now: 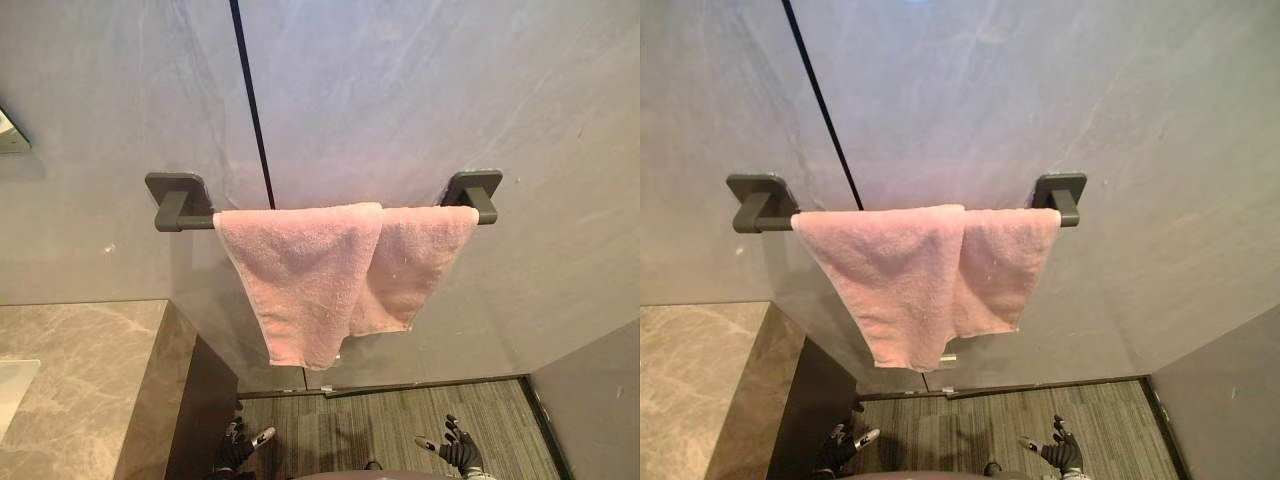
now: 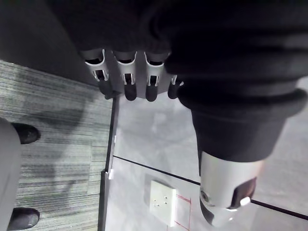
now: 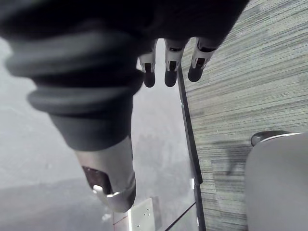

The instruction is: Organize washtable

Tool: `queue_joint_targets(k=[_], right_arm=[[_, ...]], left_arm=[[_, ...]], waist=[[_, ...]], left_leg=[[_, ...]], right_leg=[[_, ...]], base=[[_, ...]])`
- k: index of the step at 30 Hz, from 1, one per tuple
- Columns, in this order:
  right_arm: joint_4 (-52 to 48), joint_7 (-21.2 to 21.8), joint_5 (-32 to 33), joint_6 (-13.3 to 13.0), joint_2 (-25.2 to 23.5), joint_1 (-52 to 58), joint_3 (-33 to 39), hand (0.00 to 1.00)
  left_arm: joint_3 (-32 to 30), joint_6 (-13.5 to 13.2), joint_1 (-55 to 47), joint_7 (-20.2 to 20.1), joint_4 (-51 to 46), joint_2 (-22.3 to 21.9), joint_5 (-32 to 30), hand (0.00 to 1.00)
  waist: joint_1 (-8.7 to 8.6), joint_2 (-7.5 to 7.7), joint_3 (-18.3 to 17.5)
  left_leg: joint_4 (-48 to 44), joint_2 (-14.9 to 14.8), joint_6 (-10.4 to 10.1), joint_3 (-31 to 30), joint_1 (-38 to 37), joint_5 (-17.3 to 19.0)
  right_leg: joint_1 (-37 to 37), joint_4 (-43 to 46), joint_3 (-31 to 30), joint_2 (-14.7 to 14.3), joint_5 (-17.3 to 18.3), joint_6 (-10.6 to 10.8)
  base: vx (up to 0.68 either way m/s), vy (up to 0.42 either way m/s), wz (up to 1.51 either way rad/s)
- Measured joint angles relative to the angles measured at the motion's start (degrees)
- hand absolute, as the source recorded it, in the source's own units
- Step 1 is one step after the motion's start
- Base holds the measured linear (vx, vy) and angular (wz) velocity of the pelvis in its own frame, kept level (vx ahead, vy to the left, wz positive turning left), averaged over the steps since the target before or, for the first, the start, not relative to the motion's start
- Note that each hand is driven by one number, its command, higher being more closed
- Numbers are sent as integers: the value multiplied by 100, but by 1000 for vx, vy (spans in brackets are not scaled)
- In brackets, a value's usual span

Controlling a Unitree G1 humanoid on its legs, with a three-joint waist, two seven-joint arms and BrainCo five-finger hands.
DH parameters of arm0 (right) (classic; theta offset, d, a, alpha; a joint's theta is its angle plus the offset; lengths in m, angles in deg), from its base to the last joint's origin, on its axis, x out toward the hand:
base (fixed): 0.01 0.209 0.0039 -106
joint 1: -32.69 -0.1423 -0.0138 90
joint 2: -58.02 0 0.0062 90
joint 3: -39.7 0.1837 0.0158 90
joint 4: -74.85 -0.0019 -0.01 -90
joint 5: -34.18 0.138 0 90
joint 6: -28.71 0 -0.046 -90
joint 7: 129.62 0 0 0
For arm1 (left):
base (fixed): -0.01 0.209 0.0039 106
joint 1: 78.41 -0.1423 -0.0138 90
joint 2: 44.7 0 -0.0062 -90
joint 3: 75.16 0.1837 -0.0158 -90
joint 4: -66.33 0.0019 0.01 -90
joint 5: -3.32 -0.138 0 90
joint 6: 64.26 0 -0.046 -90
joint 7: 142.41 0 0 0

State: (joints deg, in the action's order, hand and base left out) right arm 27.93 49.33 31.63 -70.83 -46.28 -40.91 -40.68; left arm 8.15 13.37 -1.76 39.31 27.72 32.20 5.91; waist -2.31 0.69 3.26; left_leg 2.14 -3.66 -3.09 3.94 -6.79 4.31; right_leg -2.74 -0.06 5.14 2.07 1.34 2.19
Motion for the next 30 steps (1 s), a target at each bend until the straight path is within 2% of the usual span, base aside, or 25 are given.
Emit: queue_joint_targets(k=[16,18,19,21,23,24,25,26,27,29,30], right_arm=[[386,-5,25,31,93,-279,0,0],[387,-13,23,106,106,-408,-1,0],[385,-19,17,108,90,-570,-43,0],[371,-18,15,109,88,-736,-180,0],[298,-16,14,111,106,-746,-230,0],[263,1,17,113,110,-720,-242,0],[166,6,8,113,113,-699,-221,0],[141,7,-4,113,115,-673,-221,0],[73,16,-31,114,99,-576,-232,0],[63,22,-31,124,98,-577,-240,0],[12,23,-31,124,102,-585,-240,0]], left_arm=[[26,52,215,95,169,23,-105,0],[23,52,233,95,147,27,-102,0],[25,53,271,95,135,68,-102,0],[83,71,380,95,132,190,-101,0],[174,84,457,97,125,252,-101,0],[174,83,495,108,73,255,-101,0],[179,84,544,116,48,252,-102,0],[180,83,564,122,36,258,-99,0],[153,66,609,163,-37,364,-71,0],[133,64,614,216,-33,453,-40,0],[91,67,593,233,-25,514,10,0]], waist=[[3,67,184],[13,70,249],[12,118,334],[5,218,484],[-2,193,551],[-5,113,602],[0,82,630],[0,78,632],[11,97,614],[13,168,570],[15,234,528]], left_leg=[[30,-11,-2,52,-79,19],[-48,-32,-5,186,-31,91],[-251,-20,4,293,102,188],[-734,10,5,359,367,414],[-1026,-22,18,267,519,510],[-1070,-76,19,106,519,511],[-1136,-79,11,-93,536,515],[-1185,-91,-24,-205,551,536],[-1500,-176,-210,-642,746,653],[-1686,-228,-331,-859,917,728],[-1879,-266,-464,-1040,1114,799]], right_leg=[[-84,-100,-52,-27,-21,0],[173,304,-197,-42,145,-3],[553,916,-317,-12,400,6],[970,1615,-410,68,685,96],[1139,1975,-344,120,796,137],[1271,2377,-333,127,890,124],[1422,2917,-339,290,1124,104],[1429,3063,-361,397,1199,118],[1395,3412,-810,676,1271,107],[1387,3498,-1255,740,1263,94],[1367,3476,-1634,725,1256,112]], base=[[-11,-1,-2],[-33,-3,-38],[-31,-1,-37],[-42,-14,-25],[-12,-36,18],[34,-56,63],[48,-74,73],[27,-189,116],[22,-231,101],[-12,-300,82],[-62,-458,86]])
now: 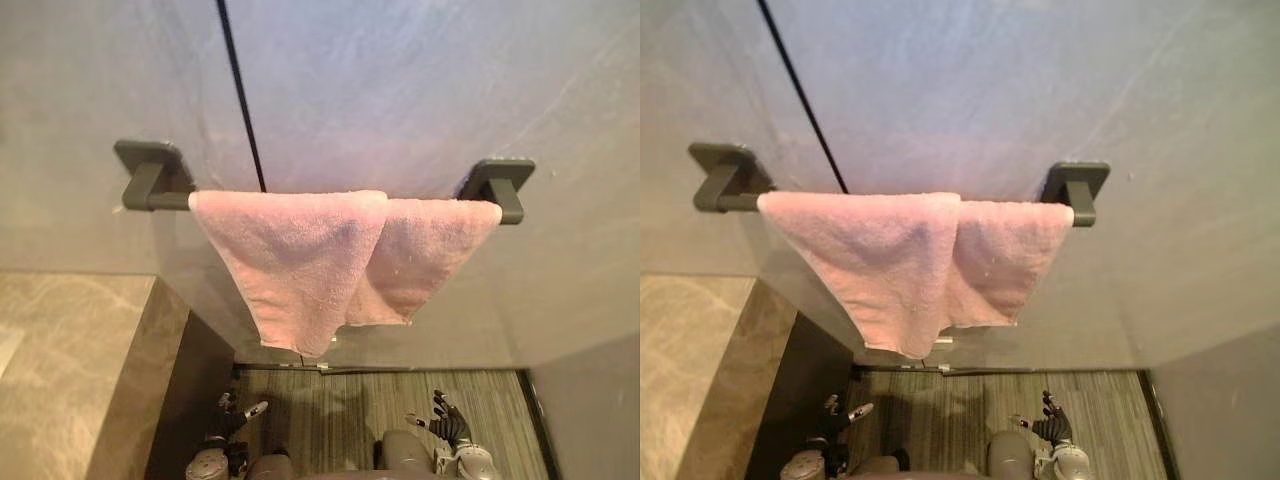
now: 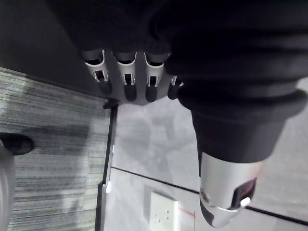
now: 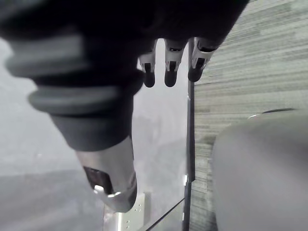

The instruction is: Organize washtable

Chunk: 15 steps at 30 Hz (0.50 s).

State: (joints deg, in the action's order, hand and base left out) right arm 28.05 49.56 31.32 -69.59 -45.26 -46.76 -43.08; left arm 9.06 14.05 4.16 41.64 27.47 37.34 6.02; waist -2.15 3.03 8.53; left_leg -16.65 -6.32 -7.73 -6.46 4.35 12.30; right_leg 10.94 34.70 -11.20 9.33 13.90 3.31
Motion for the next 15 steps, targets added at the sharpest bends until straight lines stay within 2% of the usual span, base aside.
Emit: queue_joint_targets(k=[1,2,3,4,5,6,7,8,9,10,11,13,14,15], right_arm=[[-30,-4,1,1,16,-33,-3,0],[-34,-6,3,11,72,-90,-43,0],[-68,-5,4,13,112,-129,-63,0],[-209,-11,11,12,267,-222,-87,0],[-249,-14,12,14,339,-189,-90,0],[-279,-15,13,14,346,-147,-89,0],[-309,-29,15,6,358,-95,-91,0],[-306,-33,14,0,378,-150,-96,0],[-305,-49,15,-3,382,-200,-91,0],[-302,-73,15,-9,369,-266,-81,0],[-302,-79,15,-15,354,-272,-78,0],[-273,-150,55,-11,270,-226,-30,0],[-272,-155,59,-12,267,-221,-22,0],[-215,-163,61,-12,221,-209,-14,0]], left_arm=[[-91,12,-6,18,22,20,70,0],[-175,13,-27,33,23,-30,139,0],[-213,13,-37,40,22,-94,146,0],[-221,9,-8,63,15,-371,193,0],[-213,9,-11,99,12,-596,233,0],[-220,-7,-4,110,-32,-641,244,0],[-164,-19,23,148,-124,-658,391,0],[-144,-12,45,159,-126,-671,455,0],[-140,-5,29,162,-137,-682,462,0],[-105,-7,30,178,-141,-666,479,0],[-90,-4,26,177,-139,-657,474,0],[135,-1,73,160,-138,-607,440,0],[170,1,77,135,-136,-593,438,0],[250,18,86,106,-117,-565,433,0]], waist=[[-4,90,-25],[50,128,-61],[101,84,-39],[152,-106,60],[124,-159,74],[125,-177,63],[95,-172,65],[93,-203,69],[103,-220,69],[116,-223,66],[111,-206,76],[21,-218,69],[-16,-251,49],[-32,-246,55]], left_leg=[[-169,-72,-201,-233,208,16],[-14,-188,-415,-384,229,-114],[71,-240,-472,-440,228,-193],[267,-461,-548,-541,323,-475],[456,-547,-459,-604,413,-860],[576,-571,-380,-586,483,-1085],[961,-605,6,-277,599,-1700],[1020,-701,192,268,713,-1857],[852,-737,177,637,800,-1830],[325,-703,53,1264,907,-1612],[125,-652,32,1402,917,-1462],[-648,-538,160,1947,867,-766],[-789,-543,203,2091,847,-628],[-889,-558,290,2434,636,-314]], right_leg=[[-204,-175,-412,-100,339,489],[-310,-330,-271,-157,679,623],[-352,-402,-155,-203,804,569],[-363,-356,150,-358,998,405],[-365,-278,519,-400,1040,312],[-377,-266,728,-404,1056,259],[-356,-296,1222,-400,996,65],[-370,-428,1577,-411,895,-130],[-371,-503,1745,-416,836,-234],[-400,-682,2096,-394,700,-410],[-440,-740,2244,-360,665,-449],[-560,-925,2969,-259,524,-586],[-588,-938,3117,-233,522,-589],[-697,-960,3453,-189,512,-579]], base=[[-88,-600,92],[-59,-427,74],[-153,-500,65],[-194,-434,104],[-229,-504,130],[-184,-357,183],[-209,-323,172],[-210,-309,160],[-193,-276,126],[-127,-236,98],[-133,-239,132],[-124,-129,148],[-125,-31,157],[-95,6,112]])
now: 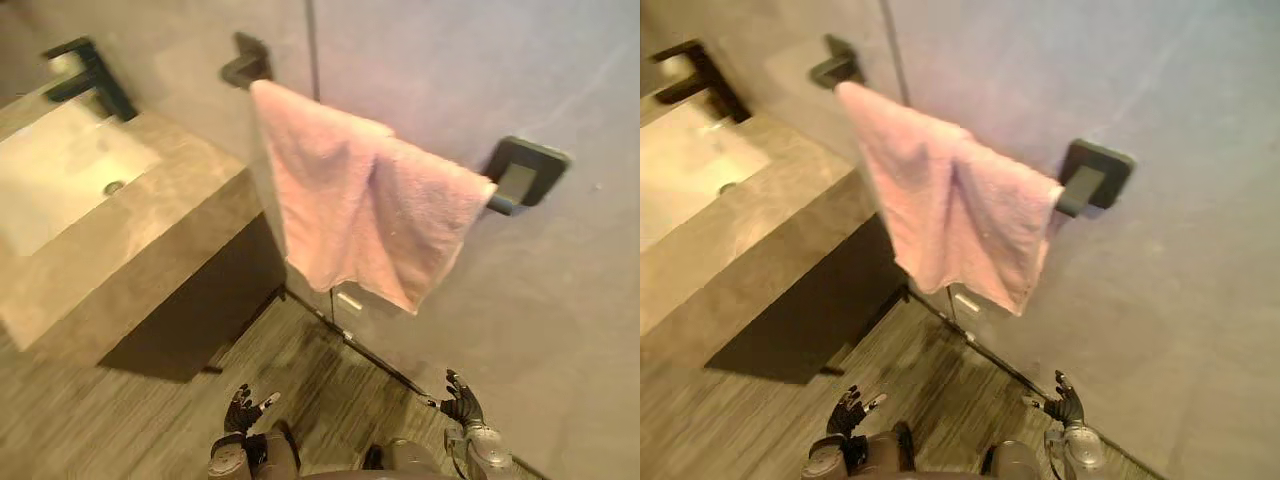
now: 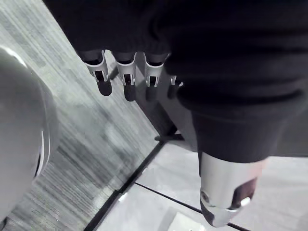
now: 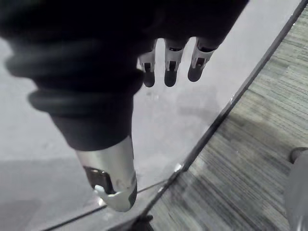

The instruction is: Organize washtable

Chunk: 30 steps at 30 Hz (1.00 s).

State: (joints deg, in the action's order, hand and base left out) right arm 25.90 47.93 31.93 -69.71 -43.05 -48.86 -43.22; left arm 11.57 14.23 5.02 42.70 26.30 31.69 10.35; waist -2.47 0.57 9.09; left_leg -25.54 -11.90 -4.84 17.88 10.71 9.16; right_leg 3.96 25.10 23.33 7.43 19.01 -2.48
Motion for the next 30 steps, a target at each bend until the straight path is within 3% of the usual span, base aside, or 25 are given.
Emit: queue_joint_targets(k=[2,3,4,5,7,10,13,17,23,26,30], right_arm=[[62,3,2,8,-21,-25,-1,0],[81,3,4,14,-48,-31,4,0],[97,7,17,13,-93,22,20,0],[94,7,59,-7,-141,14,53,0],[88,-5,70,-17,-150,-17,256,0],[242,-5,69,11,-146,-24,320,0],[322,11,67,17,-296,13,151,0],[330,10,69,20,-273,116,131,0],[499,10,169,22,-265,83,131,0],[543,9,169,22,-293,76,122,0],[545,-4,176,23,-378,6,106,0]], left_arm=[[90,4,25,-10,-3,45,-49,0],[149,5,54,-11,-16,106,-56,0],[277,5,68,-14,-31,210,-121,0],[323,5,94,-15,-42,283,-155,0],[326,32,100,-42,-31,275,-320,0],[316,53,7,-118,44,342,-454,0],[281,84,-96,-123,148,490,-554,0],[250,128,-159,-126,393,463,-552,0],[42,126,-136,-122,411,403,-551,0],[32,114,-123,-114,400,332,-549,0],[26,92,-122,-108,197,290,-520,0]], waist=[[12,-44,-11],[-12,-57,1],[-65,36,-59],[-87,122,-121],[-169,-30,-98],[-156,-195,-63],[-136,-107,-33],[-161,-51,18],[-107,-36,23],[23,-26,45],[38,119,188]], left_leg=[[105,-24,81,268,-97,92],[355,111,157,165,-65,-79],[989,418,206,-25,-244,-485],[1578,559,166,15,-490,-641],[1731,555,169,279,-787,-573],[2697,827,267,248,-1155,-1060],[3104,927,365,184,-1147,-1319],[3145,1018,433,-83,-1010,-1451],[3143,1176,457,-443,-877,-1472],[3112,1294,573,-669,-809,-1521],[2861,1430,613,-1021,-611,-1533]], right_leg=[[-112,63,370,39,-5,7],[-181,53,544,46,-34,33],[-305,-268,607,125,-179,144],[-437,-621,846,208,-341,180],[-678,-935,1172,231,-588,277],[-653,-981,799,222,-789,353],[-492,-1143,288,64,-899,448],[-374,-1235,-376,-130,-781,507],[-380,-1239,-506,-154,-657,584],[-433,-1263,-394,-134,-722,556],[-589,-1316,-245,-42,-741,529]], base=[[-105,33,122],[-144,41,144],[-110,44,130],[-95,57,119],[-24,109,91],[-107,177,27],[-119,111,7],[-68,47,26],[58,13,35],[152,-5,38],[142,2,81]])
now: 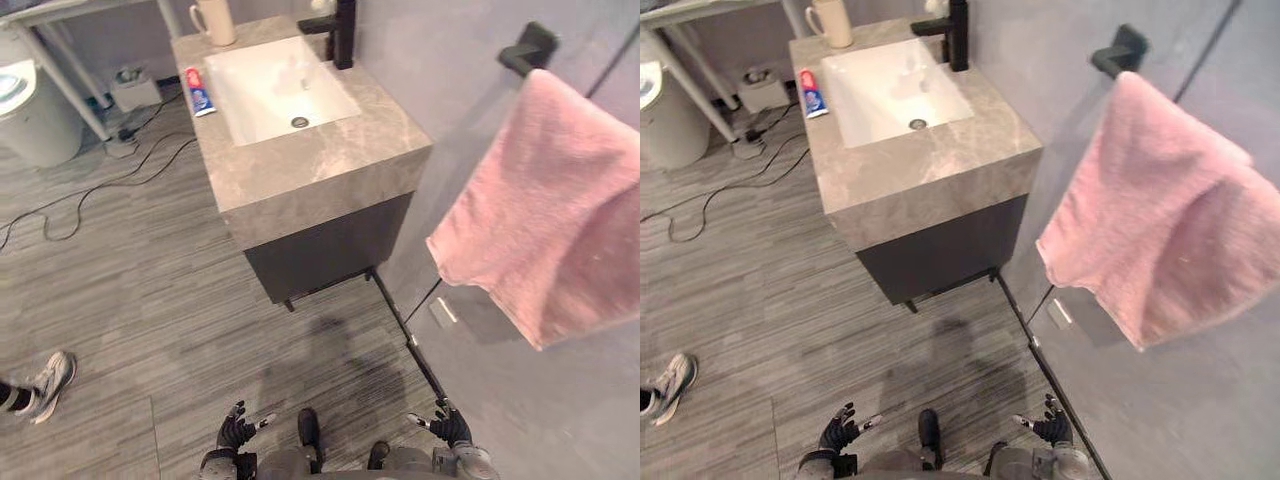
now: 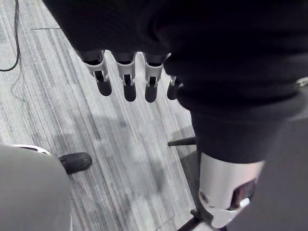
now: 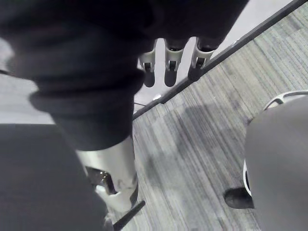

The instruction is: Organize washtable

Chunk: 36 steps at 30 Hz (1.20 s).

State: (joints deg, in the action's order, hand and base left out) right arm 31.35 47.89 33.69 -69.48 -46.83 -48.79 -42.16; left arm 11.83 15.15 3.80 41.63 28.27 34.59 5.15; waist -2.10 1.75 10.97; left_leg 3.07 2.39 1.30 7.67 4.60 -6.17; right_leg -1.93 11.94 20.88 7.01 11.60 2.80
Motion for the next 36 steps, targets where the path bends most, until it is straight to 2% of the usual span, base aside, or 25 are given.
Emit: queue_joint_targets(k=[2,3,4,6,9,10,11,12,13,14,15,16,18,20,21,22,23,24,26,28,31,33,34,35,36], right_arm=[[22,-5,11,-2,-4,-171,13,0],[41,-16,33,-8,22,-216,35,0],[49,-32,57,-17,41,-216,37,0],[36,-84,61,-9,83,-208,101,0],[20,-139,65,-10,126,-201,154,0],[17,-154,71,-9,161,-133,152,0],[-7,-183,81,-8,169,-52,154,0],[0,-201,90,-6,167,3,154,0],[81,-235,91,24,105,40,119,0],[97,-214,85,29,10,45,50,0],[93,-213,85,29,-36,28,43,0],[95,-208,84,29,-107,25,43,0],[159,-150,55,33,-112,25,93,0],[165,-105,54,48,-52,21,154,0],[146,-70,87,104,-17,-7,150,0],[143,-59,92,105,-20,-40,134,0],[135,-41,92,106,-23,-68,113,0],[131,-19,93,92,-18,-93,81,0],[84,5,114,73,3,-134,-24,0],[-75,9,196,60,-8,-156,-30,0],[-180,11,340,-50,63,-172,-17,0],[-182,4,337,-35,121,-73,17,0],[-184,1,336,-6,192,-7,74,0],[-247,2,325,2,256,25,107,0],[-274,0,324,2,267,39,113,0]], left_arm=[[4,-3,28,10,-198,13,49,0],[3,-7,28,18,-265,7,172,0],[2,0,40,41,-288,-8,273,0],[-22,5,52,46,-289,-8,338,0],[-325,-8,165,59,-289,16,441,0],[-415,-10,185,112,-280,23,489,0],[-440,-14,186,135,-265,29,542,0],[-439,-8,234,138,-209,36,543,0],[-459,-8,303,148,-192,56,611,0],[-574,-56,331,146,-254,64,651,0],[-669,-62,338,147,-269,81,651,0],[-710,-65,338,151,-279,93,649,0],[-655,-58,286,158,-276,139,649,0],[-513,-41,268,153,-231,190,645,0],[-310,-44,274,147,-214,168,644,0],[-243,-38,273,142,-202,193,644,0],[-169,-10,270,140,-199,233,638,0],[-141,21,236,135,-193,289,632,0],[-91,23,159,122,-186,279,623,0],[39,30,154,113,-159,270,593,0],[81,36,234,92,-9,189,587,0],[71,32,264,83,-15,153,518,0],[-8,39,293,52,-17,48,450,0],[-115,41,281,-11,-41,-38,409,0],[-194,44,265,-22,-43,-85,405,0]], waist=[[6,100,140],[35,75,187],[107,-24,243],[128,-12,300],[122,80,363],[122,62,372],[130,-31,369],[79,-66,366],[83,146,368],[183,213,344],[253,208,342],[320,204,340],[322,231,298],[294,193,257],[283,93,240],[255,93,239],[205,88,243],[163,22,283],[58,58,269],[-9,24,290],[-152,-53,369],[-273,22,340],[-285,-32,284],[-189,-186,294],[-186,-220,315]], left_leg=[[-675,56,-88,152,452,76],[-1043,-47,-133,459,659,367],[-1430,-300,-35,967,729,872],[-2043,-587,73,1336,934,1194],[-2782,-1199,-67,1225,1530,1366],[-2592,-1512,-194,1052,1661,1278],[-2458,-1838,-426,1033,1695,1032],[-2570,-1842,-455,1206,1703,726],[-2781,-1603,-256,1363,1777,918],[-3110,-1552,-178,1439,1933,1230],[-3326,-1551,-153,1427,2014,1389],[-3818,-1527,-73,1371,2116,1734],[-4392,-1384,47,1362,2132,2350],[-4533,-1116,199,1445,2021,2696],[-4437,-968,295,1481,1891,2830],[-4338,-891,329,1489,1793,2847],[-4149,-774,377,1477,1584,2871],[-3833,-604,399,1450,1228,2876],[-3316,-353,428,1452,644,2860],[-2769,-134,430,1434,57,2858],[-2192,69,489,1212,-677,2797],[-1947,311,397,789,-1101,2823],[-2016,280,239,589,-1249,2843],[-2235,150,9,621,-1214,2761],[-2390,127,-154,644,-1201,2662]], right_leg=[[-63,17,241,126,-30,-40],[-135,10,341,130,-57,-51],[-289,4,478,81,-44,-36],[-416,49,640,162,-27,-12],[-465,61,868,535,1,84],[-561,-7,921,658,40,282],[-706,-17,978,760,151,671],[-810,1,1051,828,191,826],[-890,-25,1044,1111,197,796],[-895,-149,925,1201,-76,607],[-932,-243,874,1215,-269,644],[-1101,-347,859,1279,-549,866],[-1220,-131,755,1544,-713,1034],[-867,771,480,2017,-904,696],[-224,1894,36,2203,-817,-400],[28,2323,-257,2140,-646,-537],[343,2843,-734,1883,-373,-409],[676,3384,-1196,1466,38,-70],[1254,3958,-1266,970,563,-12],[1978,3944,-864,415,905,-22],[2528,2445,-419,-286,680,-138],[2540,1820,-517,-441,-327,-677],[2464,1953,-507,-415,-430,-966],[2303,1881,-376,-371,-281,-992],[2218,1893,-343,-331,-200,-992]], base=[[36,21,93],[-9,46,69],[-11,54,44],[-2,58,27],[31,113,14],[117,339,18],[143,387,39],[239,519,69],[297,496,58],[312,486,34],[312,410,5],[267,357,11],[361,489,17],[325,478,7],[219,328,3],[292,372,8],[316,323,20],[405,337,23],[347,211,19],[390,156,13],[421,121,55],[605,102,122],[667,68,90],[679,61,67],[651,43,42]])
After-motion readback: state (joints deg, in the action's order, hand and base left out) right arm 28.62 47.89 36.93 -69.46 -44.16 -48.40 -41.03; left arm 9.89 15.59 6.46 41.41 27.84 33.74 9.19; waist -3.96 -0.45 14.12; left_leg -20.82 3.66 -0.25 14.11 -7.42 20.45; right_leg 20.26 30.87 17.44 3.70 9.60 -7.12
